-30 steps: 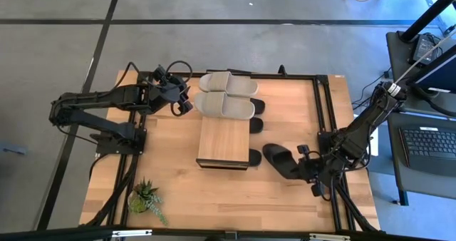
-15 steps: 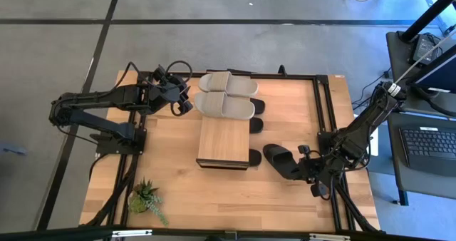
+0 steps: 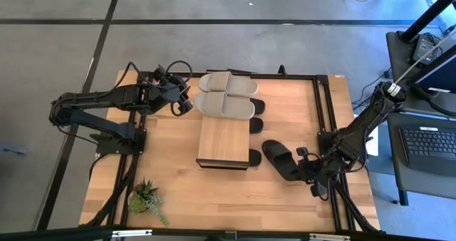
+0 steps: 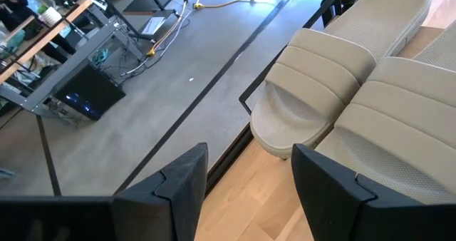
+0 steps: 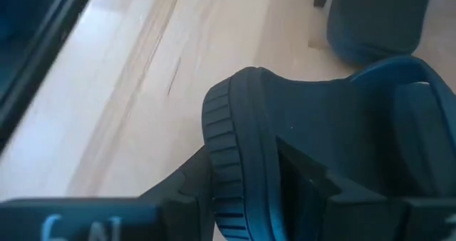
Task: Pick and place slides into the shelf
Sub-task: Put the black slide under the shelf
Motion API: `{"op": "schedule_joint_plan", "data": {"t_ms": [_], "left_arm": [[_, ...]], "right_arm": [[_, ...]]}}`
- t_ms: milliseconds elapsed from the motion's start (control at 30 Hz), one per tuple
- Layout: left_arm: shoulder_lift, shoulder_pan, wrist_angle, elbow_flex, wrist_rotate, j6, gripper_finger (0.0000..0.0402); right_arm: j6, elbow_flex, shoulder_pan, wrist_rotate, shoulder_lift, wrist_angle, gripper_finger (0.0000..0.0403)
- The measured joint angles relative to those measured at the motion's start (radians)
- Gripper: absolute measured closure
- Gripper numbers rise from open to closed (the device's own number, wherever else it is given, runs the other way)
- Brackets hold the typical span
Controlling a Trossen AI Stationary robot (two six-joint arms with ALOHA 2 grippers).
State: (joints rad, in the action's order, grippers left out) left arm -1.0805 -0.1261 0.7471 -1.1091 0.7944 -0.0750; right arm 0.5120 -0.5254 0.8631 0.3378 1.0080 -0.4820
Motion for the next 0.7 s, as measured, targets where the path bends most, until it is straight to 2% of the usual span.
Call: {"op": "schedule_joint_plan", "data": {"t_ms": [300, 700], "left_arm": [[0.000, 0.000, 0.000, 0.000, 0.000, 0.000, 0.0207], [0.000, 0.000, 0.000, 0.000, 0.000, 0.000, 0.0207]], "right_arm": [[-0.229, 0.026, 0.000, -0.034, 0.000, -0.080, 0.0281], [-0.230, 0.025, -0.006, -0.039, 0.050, -0.066, 0.0281]]}}
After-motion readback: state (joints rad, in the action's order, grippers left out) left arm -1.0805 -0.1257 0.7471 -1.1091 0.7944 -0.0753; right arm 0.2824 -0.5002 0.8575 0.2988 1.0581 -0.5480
